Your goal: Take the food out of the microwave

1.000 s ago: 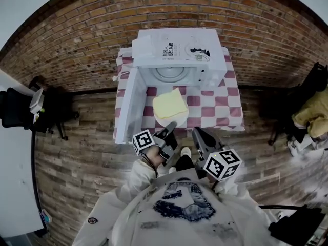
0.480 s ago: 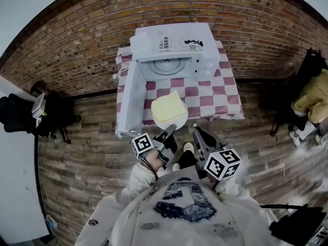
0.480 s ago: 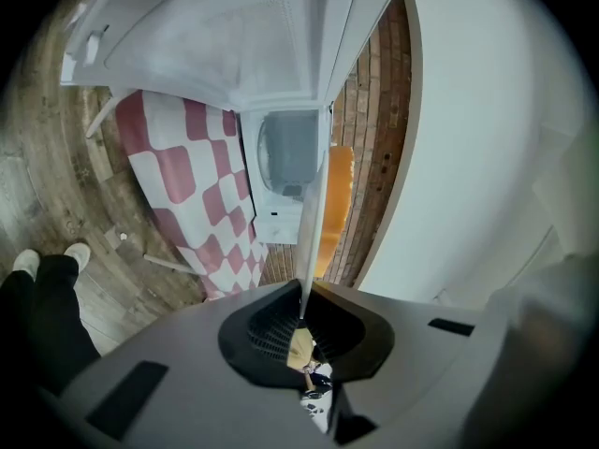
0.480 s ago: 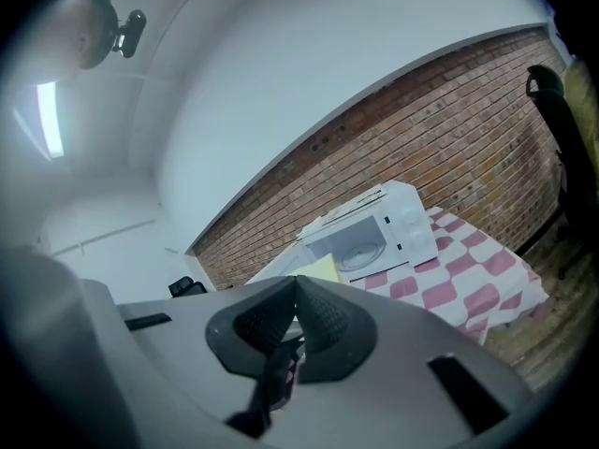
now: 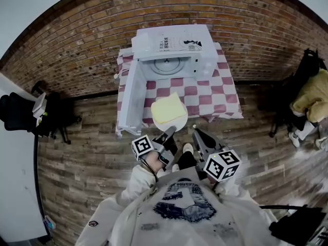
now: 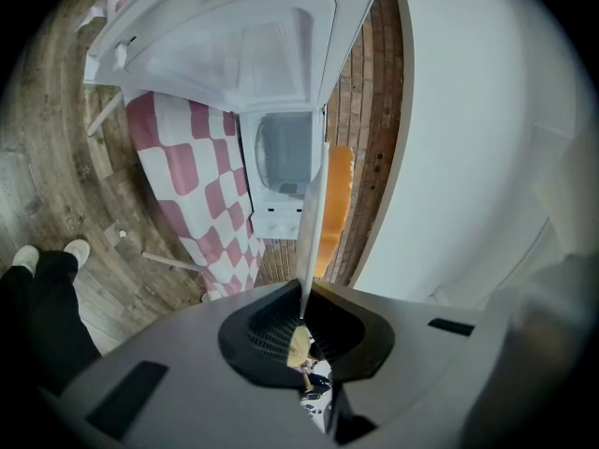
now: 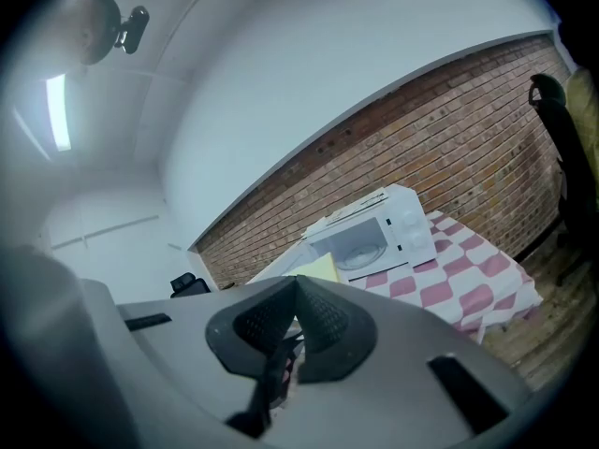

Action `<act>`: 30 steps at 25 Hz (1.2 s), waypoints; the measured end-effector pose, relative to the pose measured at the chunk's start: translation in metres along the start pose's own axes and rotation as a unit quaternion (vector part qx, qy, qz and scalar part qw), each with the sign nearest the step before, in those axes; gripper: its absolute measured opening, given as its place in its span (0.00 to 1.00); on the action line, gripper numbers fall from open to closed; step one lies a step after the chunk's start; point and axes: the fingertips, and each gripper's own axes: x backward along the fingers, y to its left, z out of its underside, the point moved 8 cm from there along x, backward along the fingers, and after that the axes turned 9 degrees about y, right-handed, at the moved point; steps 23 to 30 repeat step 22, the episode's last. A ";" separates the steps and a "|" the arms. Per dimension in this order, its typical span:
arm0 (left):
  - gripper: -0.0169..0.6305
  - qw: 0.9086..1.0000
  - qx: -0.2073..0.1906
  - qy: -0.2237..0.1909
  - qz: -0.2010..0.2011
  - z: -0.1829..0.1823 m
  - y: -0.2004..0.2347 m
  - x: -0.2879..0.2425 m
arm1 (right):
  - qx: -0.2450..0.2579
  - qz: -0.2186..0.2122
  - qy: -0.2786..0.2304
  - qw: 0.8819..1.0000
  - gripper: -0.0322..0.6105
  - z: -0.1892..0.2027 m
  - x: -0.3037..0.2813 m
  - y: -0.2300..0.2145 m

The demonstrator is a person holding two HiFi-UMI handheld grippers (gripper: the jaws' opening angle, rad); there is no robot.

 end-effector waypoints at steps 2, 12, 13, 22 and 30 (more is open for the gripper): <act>0.05 1.000 0.001 -0.001 -0.003 0.002 0.001 0.002 | 0.000 0.000 0.000 1.000 0.07 0.000 0.002 0.000; 0.05 1.000 0.004 -0.006 -0.011 0.001 0.007 0.006 | -0.001 0.000 0.008 1.000 0.07 0.004 -0.001 -0.001; 0.05 1.000 0.005 -0.007 -0.008 0.001 0.007 0.005 | -0.001 -0.001 0.008 1.000 0.07 0.004 -0.001 -0.001; 0.05 1.000 0.012 -0.010 -0.007 -0.003 0.012 0.007 | -0.002 0.001 0.014 1.000 0.07 0.004 -0.004 -0.003; 0.05 1.000 0.012 -0.010 -0.007 -0.003 0.012 0.007 | -0.002 0.001 0.014 1.000 0.07 0.004 -0.004 -0.003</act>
